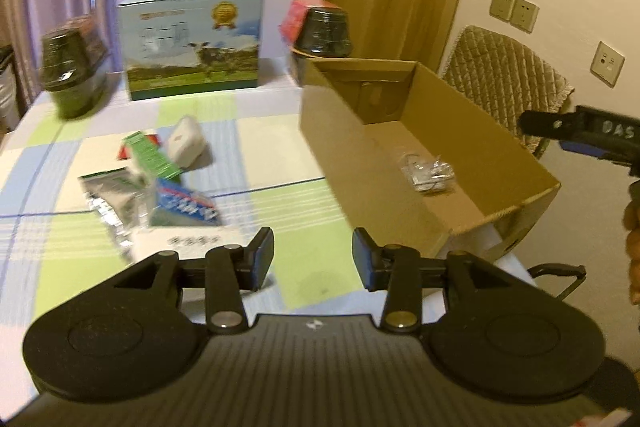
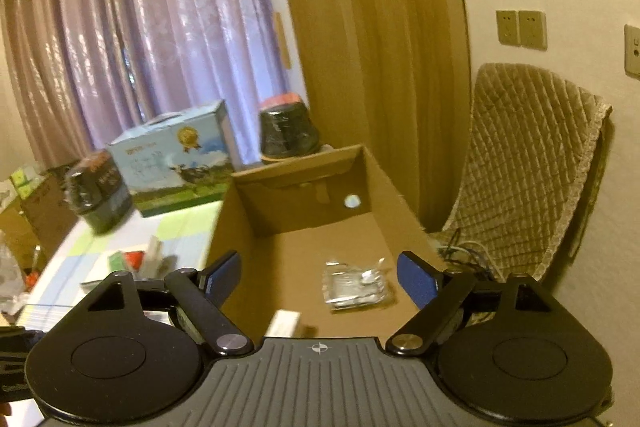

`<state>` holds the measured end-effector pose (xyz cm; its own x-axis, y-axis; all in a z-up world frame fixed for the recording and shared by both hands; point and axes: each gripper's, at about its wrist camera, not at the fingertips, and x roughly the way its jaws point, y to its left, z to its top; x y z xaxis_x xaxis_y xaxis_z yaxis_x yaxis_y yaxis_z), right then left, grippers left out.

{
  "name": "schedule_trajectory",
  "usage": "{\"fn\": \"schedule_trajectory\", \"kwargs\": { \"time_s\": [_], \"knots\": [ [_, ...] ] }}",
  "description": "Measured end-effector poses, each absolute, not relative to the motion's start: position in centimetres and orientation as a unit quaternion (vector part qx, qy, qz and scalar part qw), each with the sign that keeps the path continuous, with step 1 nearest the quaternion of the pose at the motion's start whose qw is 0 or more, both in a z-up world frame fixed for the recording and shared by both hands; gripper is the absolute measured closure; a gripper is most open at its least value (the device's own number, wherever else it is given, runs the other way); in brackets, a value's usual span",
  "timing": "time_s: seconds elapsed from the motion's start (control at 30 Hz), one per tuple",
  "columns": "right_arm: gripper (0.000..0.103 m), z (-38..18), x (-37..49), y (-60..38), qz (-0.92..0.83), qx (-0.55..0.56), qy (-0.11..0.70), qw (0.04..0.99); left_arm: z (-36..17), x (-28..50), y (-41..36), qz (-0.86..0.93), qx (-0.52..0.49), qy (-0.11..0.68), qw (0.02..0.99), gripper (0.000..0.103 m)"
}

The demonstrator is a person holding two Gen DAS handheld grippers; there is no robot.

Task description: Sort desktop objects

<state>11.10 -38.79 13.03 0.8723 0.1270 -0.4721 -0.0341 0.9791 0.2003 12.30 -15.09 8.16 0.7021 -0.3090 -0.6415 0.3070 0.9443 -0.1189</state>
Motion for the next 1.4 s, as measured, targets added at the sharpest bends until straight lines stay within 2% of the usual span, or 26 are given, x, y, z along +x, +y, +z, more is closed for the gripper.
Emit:
{"fn": "schedule_trajectory", "kwargs": {
  "time_s": [0.27,0.53,0.73,1.1,1.4],
  "knots": [
    [0.014,12.9,6.9,-33.1,0.097,0.093,0.250,0.959,7.7,7.9,-8.7,-0.123,0.003,0.353,0.927,0.059],
    [0.010,9.7,5.3,-27.4,0.149,0.069,0.289,0.943,6.1,4.6,-2.8,-0.082,0.013,0.363,0.928,0.045],
    [0.010,7.3,5.5,-24.8,0.171,0.053,0.313,0.933,4.7,4.3,-0.2,-0.073,0.025,0.370,0.926,0.044],
    [0.009,3.4,8.9,-22.1,0.185,0.017,0.340,0.922,1.9,9.1,1.0,-0.113,0.073,0.380,0.915,0.043],
    [0.009,0.2,13.3,-20.4,0.210,-0.018,0.380,0.901,0.0,16.3,0.9,-0.130,0.066,0.378,0.914,0.043]
  ]
}}
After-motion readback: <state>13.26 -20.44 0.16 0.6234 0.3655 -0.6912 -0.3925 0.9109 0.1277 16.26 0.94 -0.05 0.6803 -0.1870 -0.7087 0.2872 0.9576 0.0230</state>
